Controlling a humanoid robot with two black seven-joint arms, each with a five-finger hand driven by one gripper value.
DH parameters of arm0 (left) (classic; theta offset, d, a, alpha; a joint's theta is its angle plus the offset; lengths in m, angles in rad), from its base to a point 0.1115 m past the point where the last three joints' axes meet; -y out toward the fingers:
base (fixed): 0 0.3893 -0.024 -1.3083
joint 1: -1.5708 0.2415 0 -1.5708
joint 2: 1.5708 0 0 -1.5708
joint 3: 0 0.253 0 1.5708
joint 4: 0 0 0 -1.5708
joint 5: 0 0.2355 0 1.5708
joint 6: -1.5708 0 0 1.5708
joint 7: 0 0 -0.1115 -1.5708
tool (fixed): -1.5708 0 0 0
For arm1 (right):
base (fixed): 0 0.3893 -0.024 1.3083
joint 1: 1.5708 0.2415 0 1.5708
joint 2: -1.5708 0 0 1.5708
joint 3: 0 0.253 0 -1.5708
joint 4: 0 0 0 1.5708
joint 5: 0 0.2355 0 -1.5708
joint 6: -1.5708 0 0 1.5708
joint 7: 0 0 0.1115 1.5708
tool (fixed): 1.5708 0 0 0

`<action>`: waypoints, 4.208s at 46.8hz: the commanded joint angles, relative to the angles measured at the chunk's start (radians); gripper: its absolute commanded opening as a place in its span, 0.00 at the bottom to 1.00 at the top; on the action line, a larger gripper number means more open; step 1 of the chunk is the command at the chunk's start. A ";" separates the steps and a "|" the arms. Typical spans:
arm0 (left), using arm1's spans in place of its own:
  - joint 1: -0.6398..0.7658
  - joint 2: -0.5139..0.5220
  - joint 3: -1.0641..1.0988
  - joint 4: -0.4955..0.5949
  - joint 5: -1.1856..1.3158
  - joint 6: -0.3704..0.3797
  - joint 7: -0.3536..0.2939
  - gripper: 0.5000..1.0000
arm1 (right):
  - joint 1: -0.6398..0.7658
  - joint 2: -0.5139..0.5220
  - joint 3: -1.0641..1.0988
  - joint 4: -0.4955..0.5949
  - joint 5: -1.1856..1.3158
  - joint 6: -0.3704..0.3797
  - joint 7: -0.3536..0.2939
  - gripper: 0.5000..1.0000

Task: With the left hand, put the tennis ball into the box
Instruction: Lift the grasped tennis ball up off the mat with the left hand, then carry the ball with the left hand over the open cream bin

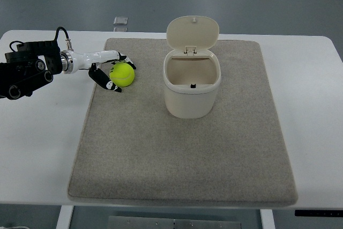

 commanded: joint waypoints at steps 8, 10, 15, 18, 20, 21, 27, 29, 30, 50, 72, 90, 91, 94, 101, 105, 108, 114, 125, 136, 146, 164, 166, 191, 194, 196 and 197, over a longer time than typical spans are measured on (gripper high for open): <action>0.002 -0.008 -0.001 0.000 0.001 0.003 0.002 0.25 | 0.000 0.000 0.000 0.000 0.000 0.000 0.000 0.80; 0.002 -0.008 -0.001 0.000 0.001 0.004 0.002 0.17 | 0.001 0.000 0.000 0.002 0.000 0.000 0.000 0.80; 0.002 -0.008 -0.004 0.001 0.000 0.010 0.007 0.02 | 0.000 0.000 0.000 0.000 0.000 0.000 0.000 0.80; -0.002 -0.008 -0.007 0.003 -0.008 0.013 0.016 0.00 | 0.000 0.000 0.000 0.000 0.000 0.000 0.000 0.80; -0.002 -0.008 -0.014 0.003 -0.008 0.021 0.016 0.00 | 0.000 0.000 0.000 0.000 0.000 0.000 0.000 0.80; -0.002 -0.008 -0.017 0.004 -0.010 0.023 0.016 0.00 | 0.000 0.000 0.000 0.000 0.000 0.000 0.000 0.80; 0.000 -0.009 -0.055 0.006 -0.022 0.033 0.020 0.00 | 0.000 0.000 0.000 0.000 0.000 0.000 0.000 0.80; 0.000 -0.011 -0.082 0.007 -0.034 0.039 0.022 0.00 | 0.000 0.000 0.000 0.000 0.000 0.000 0.000 0.80; 0.000 -0.015 -0.096 0.007 -0.039 0.043 0.024 0.00 | 0.000 0.000 0.000 0.000 0.000 0.000 0.000 0.80; 0.037 -0.054 -0.170 0.023 -0.128 0.035 0.027 0.00 | 0.000 0.000 0.000 0.000 0.000 0.000 0.000 0.80; -0.006 0.064 -0.245 -0.061 -0.284 -0.216 0.013 0.00 | 0.000 0.000 0.000 0.000 0.000 0.000 0.000 0.80; -0.028 0.301 -0.402 -0.273 -0.304 -0.449 0.005 0.00 | 0.000 0.000 0.000 0.000 0.000 0.000 0.000 0.80; -0.028 0.307 -0.409 -0.284 -0.307 -0.449 0.005 0.00 | 0.000 0.000 0.000 0.002 0.000 0.000 0.000 0.80; -0.026 0.324 -0.449 -0.319 -0.329 -0.449 0.005 0.00 | 0.000 0.000 0.000 0.000 0.000 0.000 0.000 0.80; -0.028 0.362 -0.469 -0.381 -0.333 -0.449 0.007 0.00 | 0.000 0.000 0.000 0.000 0.000 0.000 0.000 0.80; -0.028 0.384 -0.471 -0.411 -0.333 -0.449 0.005 0.00 | 0.000 0.000 0.000 0.000 0.000 0.000 -0.002 0.80; -0.028 0.388 -0.471 -0.428 -0.335 -0.449 0.007 0.00 | 0.000 0.000 0.000 0.000 0.000 0.000 0.000 0.80; -0.026 0.388 -0.468 -0.453 -0.333 -0.449 0.007 0.00 | 0.000 0.000 0.000 0.000 0.000 0.000 0.000 0.80; -0.017 0.390 -0.462 -0.514 -0.335 -0.449 0.007 0.00 | 0.000 0.000 0.000 0.000 0.000 0.000 0.000 0.80; -0.008 0.371 -0.462 -0.522 -0.336 -0.449 0.008 0.00 | 0.000 0.000 0.000 0.000 0.000 0.000 0.000 0.80; 0.014 0.315 -0.462 -0.502 -0.335 -0.449 0.013 0.00 | 0.000 0.000 0.000 0.000 0.000 0.000 0.000 0.80; 0.029 0.206 -0.451 -0.440 -0.324 -0.449 0.017 0.00 | 0.000 0.000 0.000 0.000 0.000 0.000 0.000 0.80; 0.034 0.193 -0.451 -0.437 -0.323 -0.449 0.017 0.00 | 0.001 0.000 0.000 0.000 0.000 0.000 0.000 0.80; 0.040 0.083 -0.420 -0.353 -0.319 -0.430 0.022 0.00 | 0.000 0.000 0.000 0.000 0.000 0.000 -0.002 0.80; 0.043 0.075 -0.420 -0.339 -0.319 -0.425 0.022 0.00 | 0.000 0.000 0.000 0.000 0.000 0.000 0.000 0.80; 0.043 0.066 -0.420 -0.335 -0.319 -0.419 0.022 0.00 | 0.000 0.000 0.000 0.000 0.000 0.000 0.000 0.80; 0.044 0.063 -0.420 -0.333 -0.321 -0.415 0.022 0.00 | 0.000 0.000 0.000 0.000 0.000 0.000 0.000 0.80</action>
